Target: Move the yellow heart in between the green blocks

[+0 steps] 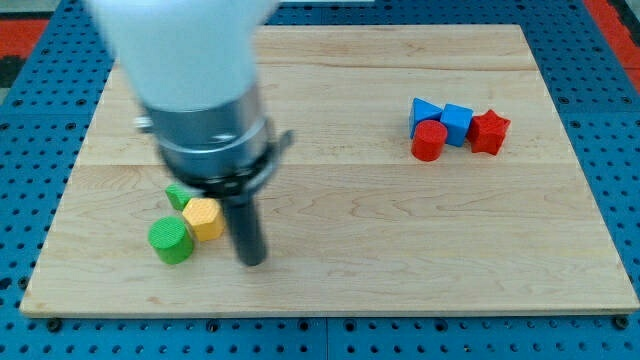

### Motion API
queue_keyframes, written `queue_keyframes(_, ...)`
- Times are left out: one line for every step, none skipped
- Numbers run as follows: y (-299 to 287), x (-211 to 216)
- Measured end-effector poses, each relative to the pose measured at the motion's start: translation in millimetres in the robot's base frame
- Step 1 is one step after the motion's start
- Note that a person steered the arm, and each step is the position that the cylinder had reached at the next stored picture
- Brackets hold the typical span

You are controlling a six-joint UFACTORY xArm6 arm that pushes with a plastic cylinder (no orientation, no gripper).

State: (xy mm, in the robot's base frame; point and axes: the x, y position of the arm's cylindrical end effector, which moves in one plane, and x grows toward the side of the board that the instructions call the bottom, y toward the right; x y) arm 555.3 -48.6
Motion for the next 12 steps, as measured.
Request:
queue_keyframes(30.5,-66.9)
queue_keyframes(22.9,-168.2)
queue_keyframes(-3.5,-255.8)
queue_keyframes(-34.7,-314.9)
queue_keyframes(-109.6,-283.5)
queue_keyframes(-166.1,-204.3)
queue_keyframes(-188.2,-149.0)
queue_keyframes(-177.3,-118.4)
queue_keyframes(-207.9,-141.3)
queue_keyframes(-255.7,-139.6)
queue_keyframes(-200.8,-108.6)
queue_keyframes(-171.9,-65.0)
